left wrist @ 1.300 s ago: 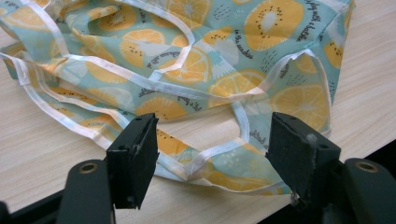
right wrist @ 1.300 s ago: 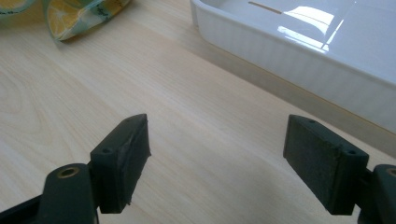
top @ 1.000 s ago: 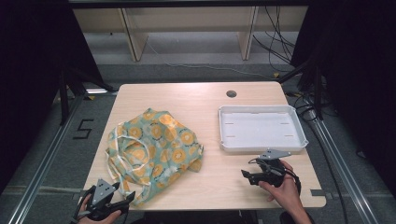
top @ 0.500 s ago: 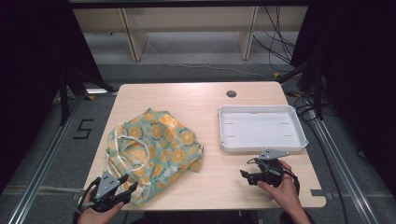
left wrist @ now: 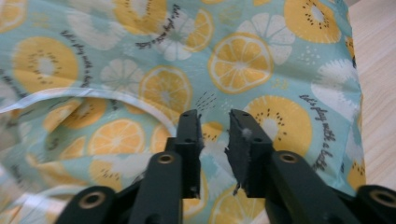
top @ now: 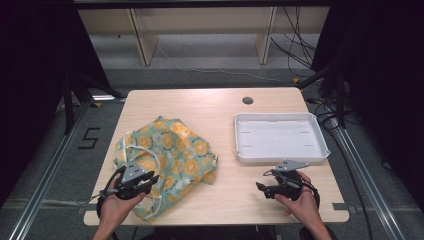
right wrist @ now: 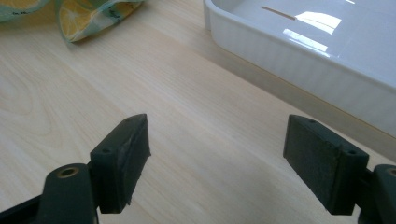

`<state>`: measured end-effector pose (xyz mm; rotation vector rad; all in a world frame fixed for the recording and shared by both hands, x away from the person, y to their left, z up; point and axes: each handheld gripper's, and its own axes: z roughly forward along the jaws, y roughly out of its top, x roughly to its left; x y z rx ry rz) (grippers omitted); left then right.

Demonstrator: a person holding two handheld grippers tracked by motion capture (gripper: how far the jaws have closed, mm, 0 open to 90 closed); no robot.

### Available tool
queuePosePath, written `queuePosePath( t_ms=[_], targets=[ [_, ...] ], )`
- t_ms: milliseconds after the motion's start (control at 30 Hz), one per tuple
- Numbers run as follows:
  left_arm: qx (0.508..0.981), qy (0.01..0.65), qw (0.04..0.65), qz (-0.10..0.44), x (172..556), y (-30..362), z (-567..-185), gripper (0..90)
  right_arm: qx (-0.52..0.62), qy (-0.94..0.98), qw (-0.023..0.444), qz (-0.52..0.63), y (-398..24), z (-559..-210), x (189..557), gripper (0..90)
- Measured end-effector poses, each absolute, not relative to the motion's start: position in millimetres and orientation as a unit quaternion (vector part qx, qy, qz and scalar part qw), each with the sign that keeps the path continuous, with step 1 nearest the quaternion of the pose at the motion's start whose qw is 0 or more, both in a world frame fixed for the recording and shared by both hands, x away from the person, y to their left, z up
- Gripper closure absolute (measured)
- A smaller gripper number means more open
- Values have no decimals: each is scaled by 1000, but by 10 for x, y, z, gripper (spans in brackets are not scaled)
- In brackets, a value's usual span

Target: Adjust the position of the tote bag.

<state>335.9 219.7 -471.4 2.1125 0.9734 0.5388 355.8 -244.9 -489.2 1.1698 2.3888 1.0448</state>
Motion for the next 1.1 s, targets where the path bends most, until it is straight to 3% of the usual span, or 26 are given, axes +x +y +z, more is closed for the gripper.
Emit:
queuePosePath(
  t_ms=[133,300,500,700,767,833,867,967,1033,1100],
  targets=[
    [826,375,375,190,3447,2041,-4820,896,408,825,139,365,-2433,-4892,3553,239],
    [838,368,372,156,3515,1889,-4878,896,409,825,138,365,-2431,-4890,3552,240],
    [845,355,371,152,3494,1824,-4870,889,408,825,136,366,-2435,-4879,3552,239],
    [820,388,397,140,3330,1979,-4773,810,406,825,133,369,-2400,-4875,3541,240],
    [816,392,405,130,3226,2021,-4743,725,401,826,141,369,-2404,-4893,3553,240],
    [811,400,409,122,3108,2052,-4726,707,401,827,139,368,-2408,-4893,3556,240],
    [814,400,408,108,3013,2077,-4708,621,401,829,137,365,-2413,-4891,3558,240],
    [815,406,398,109,2933,2056,-4723,506,400,829,138,365,-2411,-4889,3556,240],
    [827,400,380,107,2916,2035,-4774,507,401,829,138,363,-2406,-4889,3553,240],
    [846,376,360,113,2932,2009,-4814,607,401,830,139,364,-2406,-4890,3552,240]
  ],
)
